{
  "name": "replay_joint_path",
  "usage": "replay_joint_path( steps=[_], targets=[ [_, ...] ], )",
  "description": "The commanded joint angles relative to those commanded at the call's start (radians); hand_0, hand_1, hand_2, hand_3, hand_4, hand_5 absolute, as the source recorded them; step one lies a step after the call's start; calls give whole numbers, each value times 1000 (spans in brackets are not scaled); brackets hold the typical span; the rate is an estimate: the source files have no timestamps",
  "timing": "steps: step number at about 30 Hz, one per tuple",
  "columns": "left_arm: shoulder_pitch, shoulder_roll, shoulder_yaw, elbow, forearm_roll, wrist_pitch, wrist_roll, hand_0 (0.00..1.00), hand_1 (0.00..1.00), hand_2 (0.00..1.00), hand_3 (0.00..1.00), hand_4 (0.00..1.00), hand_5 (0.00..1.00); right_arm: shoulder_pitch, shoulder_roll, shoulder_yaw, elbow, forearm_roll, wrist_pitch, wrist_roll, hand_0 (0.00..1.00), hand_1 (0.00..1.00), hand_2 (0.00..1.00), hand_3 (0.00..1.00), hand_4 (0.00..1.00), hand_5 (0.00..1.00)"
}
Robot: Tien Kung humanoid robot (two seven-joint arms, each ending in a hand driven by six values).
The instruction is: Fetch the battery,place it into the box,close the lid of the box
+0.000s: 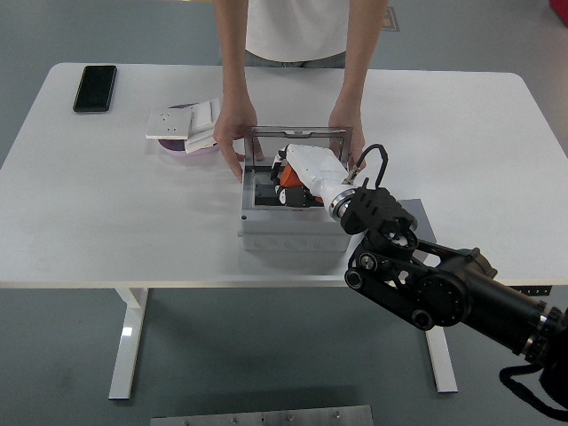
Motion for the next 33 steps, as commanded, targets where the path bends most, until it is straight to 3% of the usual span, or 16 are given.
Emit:
replay_joint_path(
  steps=[20, 21, 26, 27, 32, 33],
  targets=[
    [-2, 1, -2, 0, 3, 0, 1, 613, 739, 602, 549, 391, 2, 5, 3, -19, -13, 7, -10, 19, 229, 251, 297, 339, 401, 75],
    [-2, 1, -2, 0, 3, 0, 1, 613, 739, 602, 549, 391, 2, 4, 4, -20, -14, 7, -10, 20, 246, 263, 341, 369, 460, 61],
    [-3, 0, -3, 0, 5, 0, 2, 613, 739, 602, 549, 391, 2, 4, 3, -21, -17, 6, -9, 24, 246, 263, 341, 369, 460, 61],
    [-3, 0, -3, 0, 5, -1, 2, 613, 739, 602, 550, 392, 2, 4, 3, -20, -17, 6, -8, 24, 327, 322, 409, 462, 568, 2],
    [-4, -1, -5, 0, 8, 0, 3, 613, 739, 602, 550, 392, 2, 5, 2, -16, -19, 7, -4, 29, 327, 322, 409, 462, 568, 2],
    [-4, -1, -5, 0, 8, -1, 3, 613, 739, 602, 549, 391, 2, 5, 1, -15, -19, 7, -3, 30, 410, 445, 522, 550, 601, 2]
  ],
)
